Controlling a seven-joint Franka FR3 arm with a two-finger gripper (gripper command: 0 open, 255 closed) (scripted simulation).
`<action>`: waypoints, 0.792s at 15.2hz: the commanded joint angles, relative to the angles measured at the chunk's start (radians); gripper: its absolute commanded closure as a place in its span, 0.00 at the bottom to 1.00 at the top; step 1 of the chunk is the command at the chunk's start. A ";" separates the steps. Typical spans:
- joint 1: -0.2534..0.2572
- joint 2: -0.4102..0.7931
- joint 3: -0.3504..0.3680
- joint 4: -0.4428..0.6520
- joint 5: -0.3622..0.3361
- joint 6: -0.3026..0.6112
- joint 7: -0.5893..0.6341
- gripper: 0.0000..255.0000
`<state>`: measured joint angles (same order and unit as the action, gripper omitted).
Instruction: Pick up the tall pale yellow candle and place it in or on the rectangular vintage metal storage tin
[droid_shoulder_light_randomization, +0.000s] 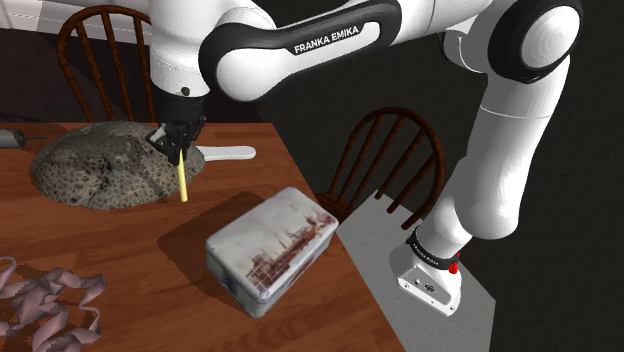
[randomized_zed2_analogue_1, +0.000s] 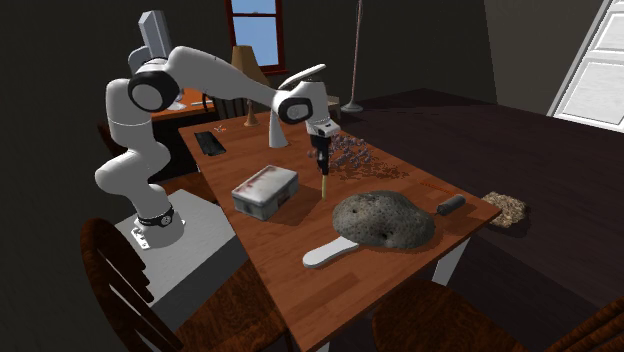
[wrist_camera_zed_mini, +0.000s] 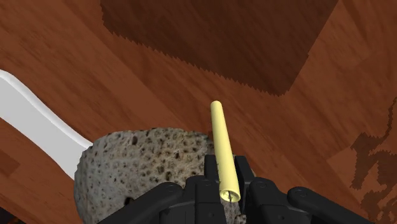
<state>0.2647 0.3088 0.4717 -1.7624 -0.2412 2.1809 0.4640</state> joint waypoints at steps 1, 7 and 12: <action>0.000 -0.009 0.003 0.016 0.007 -0.025 -0.004 1.00; -0.002 -0.031 0.010 0.069 0.025 -0.096 -0.020 1.00; -0.002 -0.044 0.014 0.120 0.037 -0.158 -0.030 1.00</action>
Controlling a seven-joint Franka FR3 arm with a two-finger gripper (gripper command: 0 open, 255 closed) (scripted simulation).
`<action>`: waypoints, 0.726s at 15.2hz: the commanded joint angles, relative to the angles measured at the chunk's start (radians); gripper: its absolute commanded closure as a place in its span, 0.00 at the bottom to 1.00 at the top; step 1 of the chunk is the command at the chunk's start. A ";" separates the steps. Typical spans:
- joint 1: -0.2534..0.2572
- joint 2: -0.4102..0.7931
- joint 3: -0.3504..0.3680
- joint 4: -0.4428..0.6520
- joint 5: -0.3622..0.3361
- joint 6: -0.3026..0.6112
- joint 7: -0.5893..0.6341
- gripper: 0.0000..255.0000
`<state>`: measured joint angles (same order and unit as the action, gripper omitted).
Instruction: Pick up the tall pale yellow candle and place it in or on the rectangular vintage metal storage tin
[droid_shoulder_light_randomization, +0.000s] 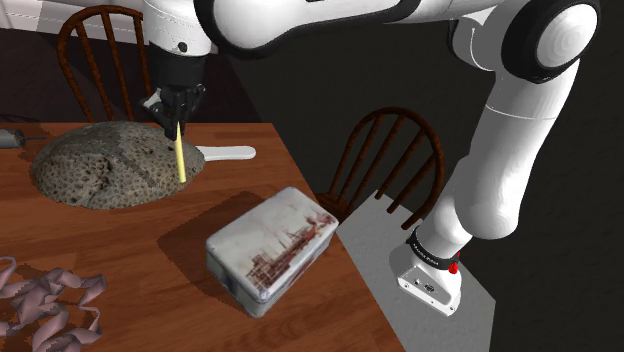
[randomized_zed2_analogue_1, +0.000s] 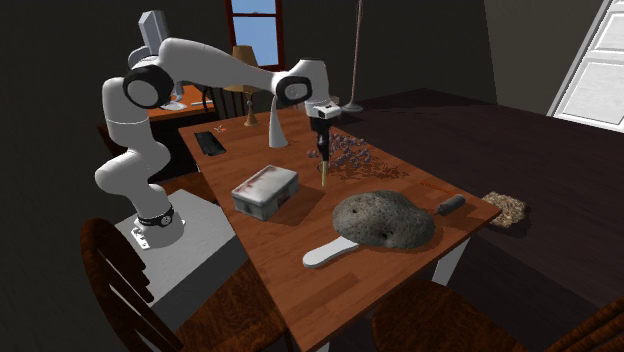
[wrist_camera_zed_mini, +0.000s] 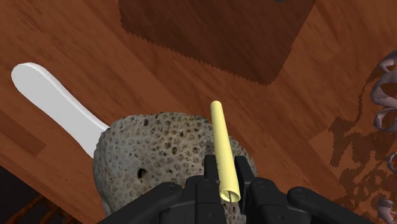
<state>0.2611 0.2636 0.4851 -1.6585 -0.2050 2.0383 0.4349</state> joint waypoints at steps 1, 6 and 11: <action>0.002 0.000 0.001 0.027 0.002 -0.028 -0.003 1.00; 0.005 -0.006 0.004 0.088 0.009 -0.092 -0.011 1.00; 0.010 -0.005 0.007 0.156 0.011 -0.160 -0.017 1.00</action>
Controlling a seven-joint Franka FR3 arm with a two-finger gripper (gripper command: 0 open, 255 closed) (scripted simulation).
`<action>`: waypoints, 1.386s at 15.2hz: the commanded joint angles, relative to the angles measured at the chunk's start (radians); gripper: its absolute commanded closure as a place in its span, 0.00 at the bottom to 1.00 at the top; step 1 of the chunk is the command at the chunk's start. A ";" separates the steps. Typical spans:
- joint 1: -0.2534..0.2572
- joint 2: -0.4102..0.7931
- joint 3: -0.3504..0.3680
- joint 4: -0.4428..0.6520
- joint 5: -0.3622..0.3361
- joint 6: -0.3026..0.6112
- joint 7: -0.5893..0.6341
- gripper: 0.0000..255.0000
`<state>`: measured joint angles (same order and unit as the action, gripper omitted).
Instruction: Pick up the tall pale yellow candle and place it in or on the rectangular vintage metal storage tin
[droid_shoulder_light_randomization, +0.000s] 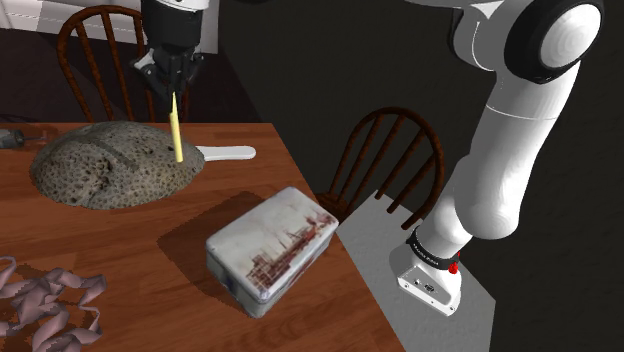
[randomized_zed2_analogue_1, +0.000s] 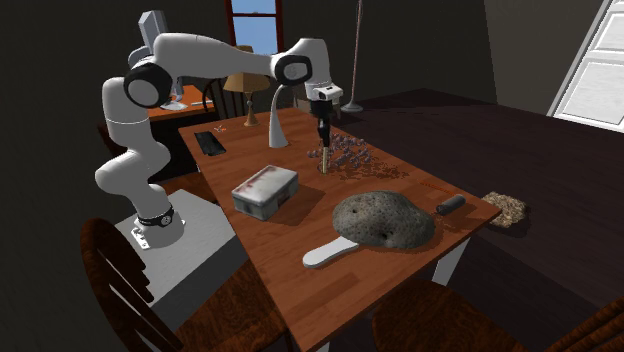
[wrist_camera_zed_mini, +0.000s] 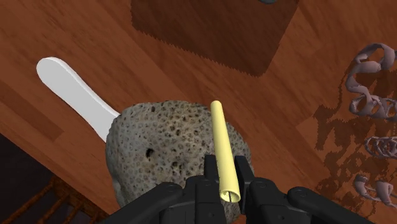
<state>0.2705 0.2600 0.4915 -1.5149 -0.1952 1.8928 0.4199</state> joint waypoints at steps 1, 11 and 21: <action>0.000 -0.001 0.001 0.013 0.001 -0.015 -0.002 1.00; -0.037 -0.436 0.003 -0.387 0.218 0.005 -0.065 1.00; 0.039 -0.794 -0.050 -0.624 0.359 -0.093 -0.099 1.00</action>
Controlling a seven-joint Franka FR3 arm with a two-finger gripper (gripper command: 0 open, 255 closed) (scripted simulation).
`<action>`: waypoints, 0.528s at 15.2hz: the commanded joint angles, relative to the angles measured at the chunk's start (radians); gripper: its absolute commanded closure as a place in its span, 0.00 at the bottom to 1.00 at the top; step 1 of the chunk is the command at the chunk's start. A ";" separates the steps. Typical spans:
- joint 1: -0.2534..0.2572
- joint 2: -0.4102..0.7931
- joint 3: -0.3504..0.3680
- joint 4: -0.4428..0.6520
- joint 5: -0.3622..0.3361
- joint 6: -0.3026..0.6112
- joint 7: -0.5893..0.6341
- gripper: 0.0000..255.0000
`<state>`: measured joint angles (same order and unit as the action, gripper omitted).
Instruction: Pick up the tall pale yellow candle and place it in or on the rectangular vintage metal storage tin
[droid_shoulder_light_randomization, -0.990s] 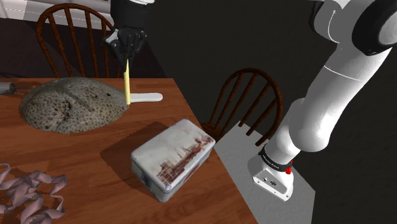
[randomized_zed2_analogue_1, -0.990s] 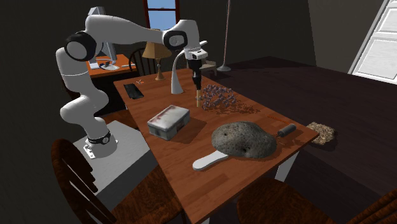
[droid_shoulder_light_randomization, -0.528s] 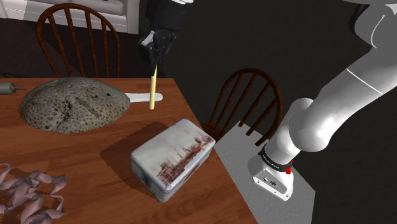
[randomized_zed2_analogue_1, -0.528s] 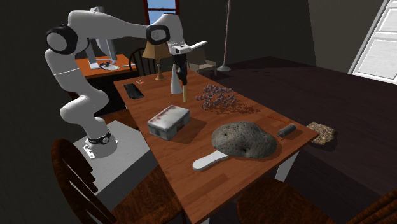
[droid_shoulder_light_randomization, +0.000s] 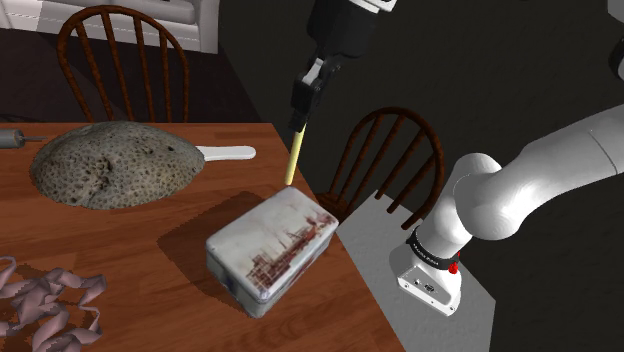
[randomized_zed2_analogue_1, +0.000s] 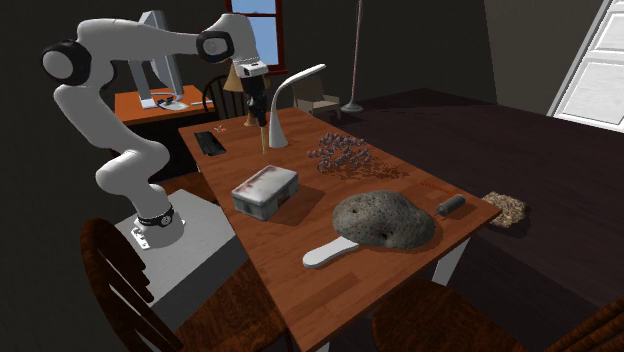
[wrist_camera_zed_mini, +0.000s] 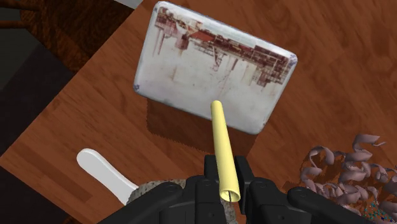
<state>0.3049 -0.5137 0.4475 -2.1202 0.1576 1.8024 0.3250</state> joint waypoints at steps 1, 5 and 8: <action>0.006 -0.023 -0.004 -0.033 0.008 0.010 -0.004 1.00; 0.011 -0.028 0.002 -0.091 0.015 0.062 -0.005 1.00; 0.013 -0.030 0.008 -0.132 0.019 0.102 -0.005 1.00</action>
<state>0.3166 -0.5419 0.4530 -2.2373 0.1748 1.8908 0.3194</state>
